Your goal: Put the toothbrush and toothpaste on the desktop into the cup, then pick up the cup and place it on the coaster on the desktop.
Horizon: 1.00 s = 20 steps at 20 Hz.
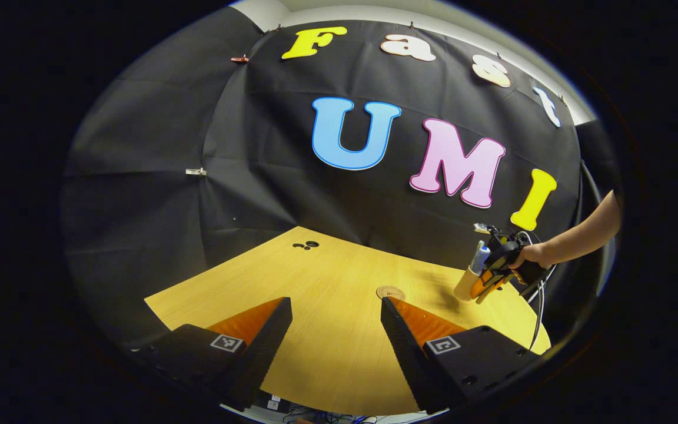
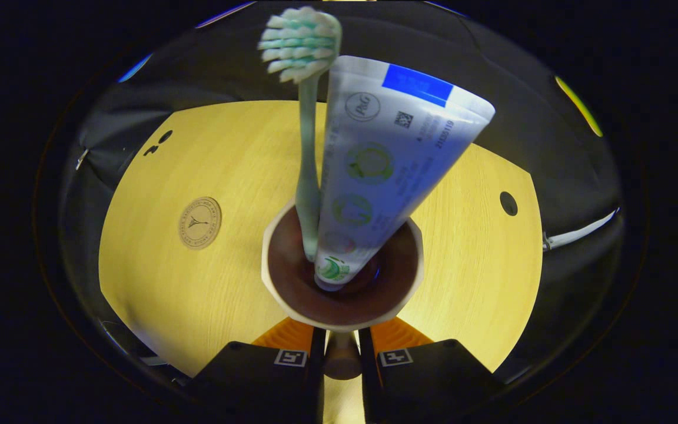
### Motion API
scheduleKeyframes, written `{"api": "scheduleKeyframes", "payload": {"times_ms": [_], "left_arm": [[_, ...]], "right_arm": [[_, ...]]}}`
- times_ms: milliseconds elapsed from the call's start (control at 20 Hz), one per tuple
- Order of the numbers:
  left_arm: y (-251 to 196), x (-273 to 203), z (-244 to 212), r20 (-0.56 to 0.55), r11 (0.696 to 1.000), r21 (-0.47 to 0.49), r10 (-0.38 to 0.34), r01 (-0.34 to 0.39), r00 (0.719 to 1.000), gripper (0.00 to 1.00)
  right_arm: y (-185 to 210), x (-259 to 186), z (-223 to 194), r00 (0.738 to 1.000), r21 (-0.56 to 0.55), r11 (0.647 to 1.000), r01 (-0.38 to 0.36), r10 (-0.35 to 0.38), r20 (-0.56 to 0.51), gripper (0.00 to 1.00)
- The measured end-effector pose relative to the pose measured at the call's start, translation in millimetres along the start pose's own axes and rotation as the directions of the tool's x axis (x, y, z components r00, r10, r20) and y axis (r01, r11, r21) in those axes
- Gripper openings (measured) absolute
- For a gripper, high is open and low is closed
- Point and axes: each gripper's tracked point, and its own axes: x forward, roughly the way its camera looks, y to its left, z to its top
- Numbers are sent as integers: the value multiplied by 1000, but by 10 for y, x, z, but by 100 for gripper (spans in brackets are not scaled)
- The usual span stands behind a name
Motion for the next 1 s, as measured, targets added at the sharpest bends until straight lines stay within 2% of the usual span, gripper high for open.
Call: {"api": "scheduleKeyframes", "payload": {"times_ms": [200, 450, 700, 850, 1000], "left_arm": [[101, -94, -22, -5, 1000, 7, 18, -18, 1000, 97], [635, -616, -185, -32, 996, -20, 85, -86, 996, 97], [837, -871, -258, -45, 990, -32, 139, -140, 989, 97], [935, -967, -274, -54, 987, -16, 159, -160, 986, 97], [963, -1013, -256, -52, 985, -8, 172, -173, 984, 97]], "right_arm": [[391, -162, 188, 1000, -41, 999, -12, 13, 19, 30], [910, -413, 324, 998, -118, 992, -52, 55, 21, 30], [1210, -639, 358, 995, -221, 971, -89, 97, 26, 30], [1268, -777, 336, 993, -242, 963, -117, 120, 0, 30], [1089, -822, 324, 997, -303, 950, -75, 77, -7, 29]]}}
